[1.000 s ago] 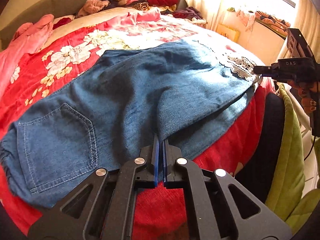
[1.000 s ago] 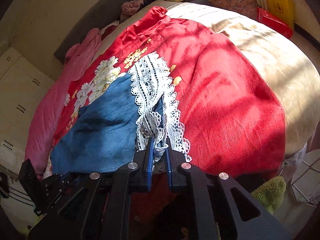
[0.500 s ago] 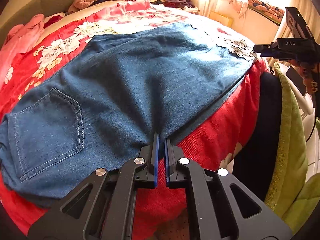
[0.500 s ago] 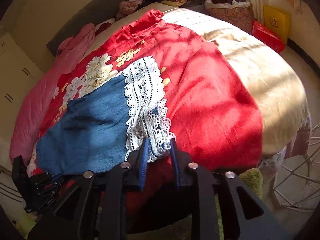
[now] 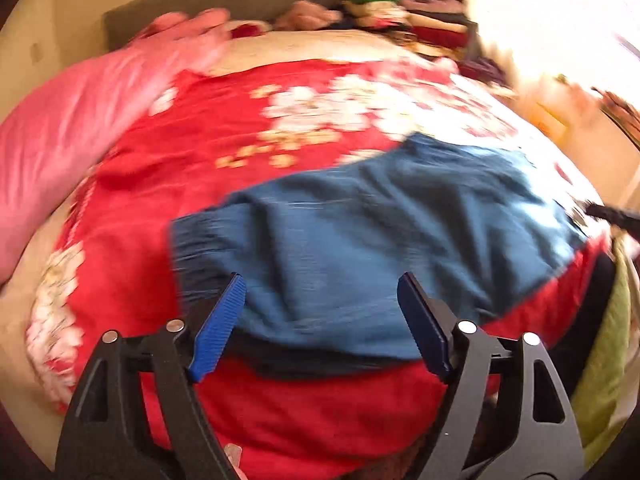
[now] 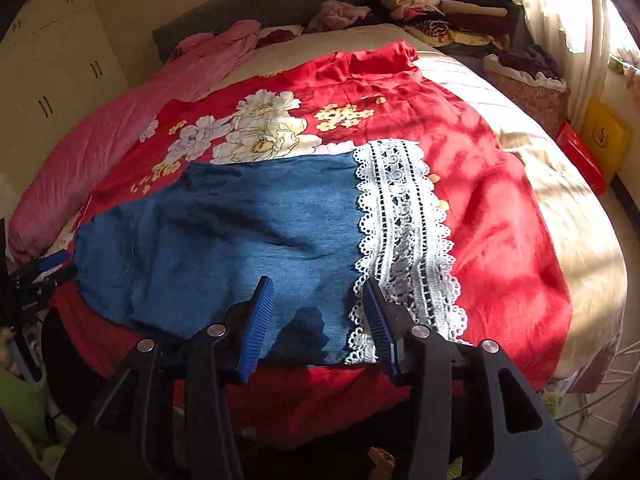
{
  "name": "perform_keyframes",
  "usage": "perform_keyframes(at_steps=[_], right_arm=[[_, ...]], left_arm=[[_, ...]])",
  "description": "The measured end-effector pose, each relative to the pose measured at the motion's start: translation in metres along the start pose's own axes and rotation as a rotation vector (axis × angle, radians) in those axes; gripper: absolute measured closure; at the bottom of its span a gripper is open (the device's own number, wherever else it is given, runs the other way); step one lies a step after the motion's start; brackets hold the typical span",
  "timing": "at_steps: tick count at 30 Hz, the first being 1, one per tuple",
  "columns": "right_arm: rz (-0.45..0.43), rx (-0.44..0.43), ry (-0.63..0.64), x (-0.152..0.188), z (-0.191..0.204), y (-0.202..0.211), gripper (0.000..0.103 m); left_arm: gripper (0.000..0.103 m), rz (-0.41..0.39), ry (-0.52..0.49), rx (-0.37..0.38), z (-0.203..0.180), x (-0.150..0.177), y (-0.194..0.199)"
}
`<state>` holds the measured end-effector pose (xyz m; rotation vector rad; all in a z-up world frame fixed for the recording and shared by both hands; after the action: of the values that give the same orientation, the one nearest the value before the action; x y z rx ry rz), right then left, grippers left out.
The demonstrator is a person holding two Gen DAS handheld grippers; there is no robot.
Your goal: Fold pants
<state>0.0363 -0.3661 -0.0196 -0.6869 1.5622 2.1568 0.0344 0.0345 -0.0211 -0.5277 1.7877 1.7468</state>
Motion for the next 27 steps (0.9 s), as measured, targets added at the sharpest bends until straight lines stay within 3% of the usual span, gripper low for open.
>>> perform_keyframes(at_steps=[3, 5, 7, 8, 9, 10, 15, 21, 24, 27], right_arm=[[0.009, -0.006, -0.003, 0.003, 0.0, -0.002, 0.05], [0.012, -0.003, -0.012, 0.004, -0.003, -0.002, 0.047], [0.02, 0.003, -0.026, 0.004, -0.007, -0.004, 0.046], [0.025, 0.006, -0.031, 0.004, -0.009, -0.006, 0.046], [0.032, 0.01, -0.035, 0.006, -0.01, -0.008, 0.046], [0.04, 0.016, -0.038, 0.007, -0.012, -0.009, 0.046], [0.058, 0.016, -0.052, 0.013, -0.018, -0.012, 0.046], [0.073, 0.032, -0.035, 0.019, -0.018, -0.019, 0.046], [0.041, 0.004, -0.047, 0.016, -0.017, -0.009, 0.045], [0.009, -0.008, -0.021, 0.011, -0.01, -0.001, 0.034]], left_arm=[[0.012, 0.028, 0.104, -0.075, 0.032, 0.0, -0.01], [0.011, 0.055, 0.171, -0.104, 0.049, 0.002, -0.02], [0.013, 0.066, 0.223, -0.049, 0.057, 0.005, -0.032], [0.02, 0.063, 0.236, -0.024, 0.057, 0.006, -0.036], [0.055, 0.059, 0.239, -0.005, 0.055, 0.006, -0.04], [0.067, 0.058, 0.228, -0.011, 0.053, 0.006, -0.043], [0.067, 0.016, 0.172, -0.114, 0.062, 0.006, -0.032], [0.055, 0.041, 0.208, -0.108, 0.07, 0.013, -0.038], [0.049, -0.017, 0.182, -0.142, 0.067, 0.004, -0.014], [0.037, -0.082, 0.143, -0.149, 0.056, -0.01, 0.009]])
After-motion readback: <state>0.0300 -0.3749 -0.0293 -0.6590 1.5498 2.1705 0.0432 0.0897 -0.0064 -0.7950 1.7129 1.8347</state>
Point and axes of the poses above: each gripper's, at about its wrist camera, not at the fingertips, and y roughly against the way its jaws point, z to its left, x to its underside, the point moved 3 cm from there along -y, roughly the way its jaws point, and after that the axes turned 4 degrees about -y, right-handed, at the moved point
